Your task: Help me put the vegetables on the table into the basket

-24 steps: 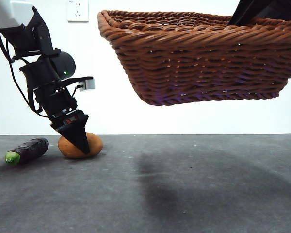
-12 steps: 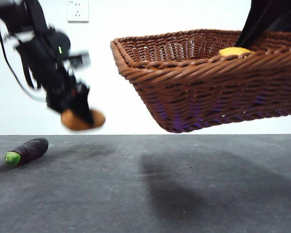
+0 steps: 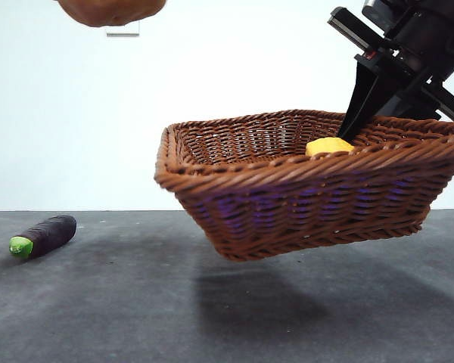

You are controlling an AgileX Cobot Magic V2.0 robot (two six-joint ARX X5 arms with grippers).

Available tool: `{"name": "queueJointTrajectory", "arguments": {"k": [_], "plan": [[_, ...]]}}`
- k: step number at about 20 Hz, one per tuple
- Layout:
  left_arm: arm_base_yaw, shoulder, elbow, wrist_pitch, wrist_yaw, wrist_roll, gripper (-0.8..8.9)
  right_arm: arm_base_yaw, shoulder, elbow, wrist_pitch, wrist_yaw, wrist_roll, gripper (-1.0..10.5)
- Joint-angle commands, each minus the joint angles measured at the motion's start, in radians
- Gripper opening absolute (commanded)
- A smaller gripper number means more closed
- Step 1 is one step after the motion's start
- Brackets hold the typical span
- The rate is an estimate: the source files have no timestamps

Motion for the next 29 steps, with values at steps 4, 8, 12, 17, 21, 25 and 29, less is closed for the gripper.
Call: {"name": "queueJointTrajectory", "arguments": {"k": [4, 8, 12, 17, 21, 25, 29], "plan": [[-0.341, 0.041, -0.096, 0.187, -0.201, -0.149, -0.06, 0.003, 0.005, -0.003, 0.013, -0.039, 0.029, -0.1], [-0.423, 0.227, -0.096, 0.227, -0.321, -0.153, -0.07, 0.003, 0.005, -0.003, 0.006, -0.054, 0.027, -0.1], [-0.423, 0.35, -0.096, 0.247, -0.318, -0.203, -0.07, 0.011, 0.005, -0.003, 0.006, -0.055, 0.016, -0.1], [-0.423, 0.366, -0.095, 0.245, -0.255, -0.278, 4.3, 0.015, 0.005, -0.003, 0.006, -0.055, 0.009, -0.1], [-0.423, 0.347, -0.078, 0.224, -0.258, -0.293, 5.48, 0.015, 0.005, -0.003, 0.006, -0.055, 0.009, -0.1], [-0.401, 0.27, -0.031, 0.164, -0.267, -0.305, 5.48, 0.015, 0.005, -0.003, 0.006, -0.055, 0.009, -0.1], [-0.311, 0.104, -0.015, 0.148, -0.438, -0.367, 5.48, 0.015, 0.005, -0.003, 0.005, -0.055, 0.008, -0.1]]}}
